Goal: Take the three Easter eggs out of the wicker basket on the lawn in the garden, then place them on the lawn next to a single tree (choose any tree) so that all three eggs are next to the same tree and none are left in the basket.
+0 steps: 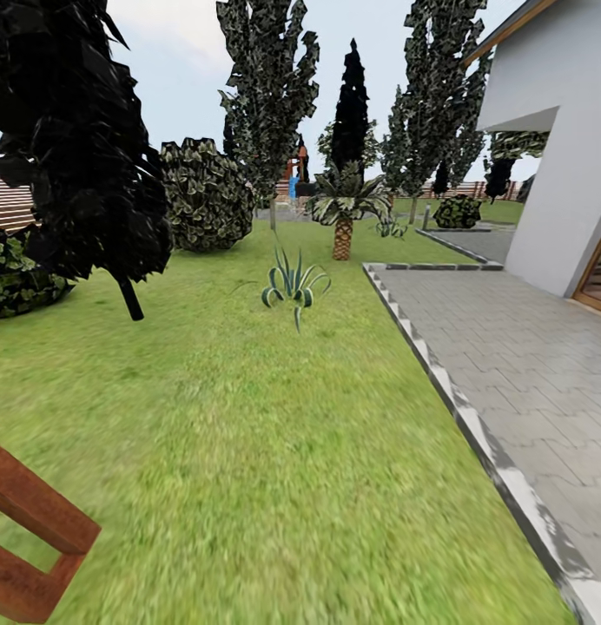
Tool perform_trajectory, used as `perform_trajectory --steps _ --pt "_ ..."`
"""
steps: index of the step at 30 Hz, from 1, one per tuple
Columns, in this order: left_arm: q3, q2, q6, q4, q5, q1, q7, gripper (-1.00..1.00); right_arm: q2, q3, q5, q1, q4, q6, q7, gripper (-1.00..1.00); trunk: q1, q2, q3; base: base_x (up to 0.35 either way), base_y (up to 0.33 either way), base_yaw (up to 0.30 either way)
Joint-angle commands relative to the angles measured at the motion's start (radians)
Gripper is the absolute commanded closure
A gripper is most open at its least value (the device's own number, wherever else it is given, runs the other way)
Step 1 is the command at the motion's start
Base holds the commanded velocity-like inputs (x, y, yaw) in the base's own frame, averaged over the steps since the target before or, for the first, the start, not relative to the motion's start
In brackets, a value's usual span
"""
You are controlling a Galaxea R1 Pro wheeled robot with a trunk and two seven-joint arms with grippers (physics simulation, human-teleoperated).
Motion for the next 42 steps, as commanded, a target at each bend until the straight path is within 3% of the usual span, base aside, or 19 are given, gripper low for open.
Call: perform_trajectory --steps 1,42 --pt "0.000 0.000 0.001 -0.002 0.002 0.001 0.000 -1.00 0.000 0.000 0.000 0.000 0.001 -0.003 0.000 -1.00 0.001 0.000 -0.001 0.334 0.000 0.006" --pt "-0.001 0.001 0.001 -0.002 0.002 0.000 0.005 -1.00 -0.001 0.003 0.002 -0.001 0.002 -0.003 0.001 -1.00 0.001 0.000 -0.001 0.334 0.012 0.000"
